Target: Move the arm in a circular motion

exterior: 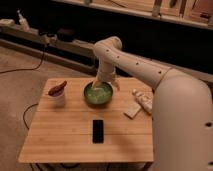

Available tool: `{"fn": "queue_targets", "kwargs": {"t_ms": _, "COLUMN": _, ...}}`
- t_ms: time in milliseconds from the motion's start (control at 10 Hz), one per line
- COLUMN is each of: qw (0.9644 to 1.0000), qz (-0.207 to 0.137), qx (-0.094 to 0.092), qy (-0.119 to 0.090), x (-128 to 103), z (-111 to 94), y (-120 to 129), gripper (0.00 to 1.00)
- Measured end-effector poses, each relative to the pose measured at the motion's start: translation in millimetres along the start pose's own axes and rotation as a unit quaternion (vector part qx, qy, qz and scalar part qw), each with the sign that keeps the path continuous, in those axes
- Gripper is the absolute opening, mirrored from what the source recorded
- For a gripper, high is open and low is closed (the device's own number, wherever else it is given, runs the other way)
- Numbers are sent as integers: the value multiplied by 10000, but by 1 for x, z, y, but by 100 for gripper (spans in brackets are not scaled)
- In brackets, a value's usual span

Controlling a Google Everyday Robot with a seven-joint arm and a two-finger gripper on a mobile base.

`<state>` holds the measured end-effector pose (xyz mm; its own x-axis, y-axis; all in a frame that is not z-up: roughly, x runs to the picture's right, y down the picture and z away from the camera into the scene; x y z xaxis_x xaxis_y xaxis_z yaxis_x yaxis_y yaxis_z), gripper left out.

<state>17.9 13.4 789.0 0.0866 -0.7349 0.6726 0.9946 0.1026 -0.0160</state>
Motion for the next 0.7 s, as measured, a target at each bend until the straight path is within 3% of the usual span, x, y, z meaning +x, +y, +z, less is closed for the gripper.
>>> {"fn": "queue_targets", "kwargs": {"t_ms": 100, "qw": 9997, "qz": -42, "qx": -24, "qy": -231, "x": -33, "z": -2, "y": 8, "gripper": 80}}
{"fn": "queue_targets", "kwargs": {"t_ms": 300, "qw": 9984, "qz": -101, "qx": -90, "qy": -550, "x": -74, "z": -1, "y": 20, "gripper": 80}}
{"fn": "queue_targets", "kwargs": {"t_ms": 400, "qw": 9976, "qz": -95, "qx": -132, "qy": -668, "x": -83, "z": 4, "y": 27, "gripper": 80}}
{"fn": "queue_targets", "kwargs": {"t_ms": 500, "qw": 9964, "qz": 106, "qx": -212, "qy": -818, "x": -92, "z": 11, "y": 48, "gripper": 80}}
{"fn": "queue_targets", "kwargs": {"t_ms": 600, "qw": 9951, "qz": 460, "qx": -395, "qy": -787, "x": -92, "z": 13, "y": 82, "gripper": 80}}
{"fn": "queue_targets", "kwargs": {"t_ms": 700, "qw": 9939, "qz": 658, "qx": -514, "qy": -720, "x": -91, "z": 13, "y": 99, "gripper": 80}}
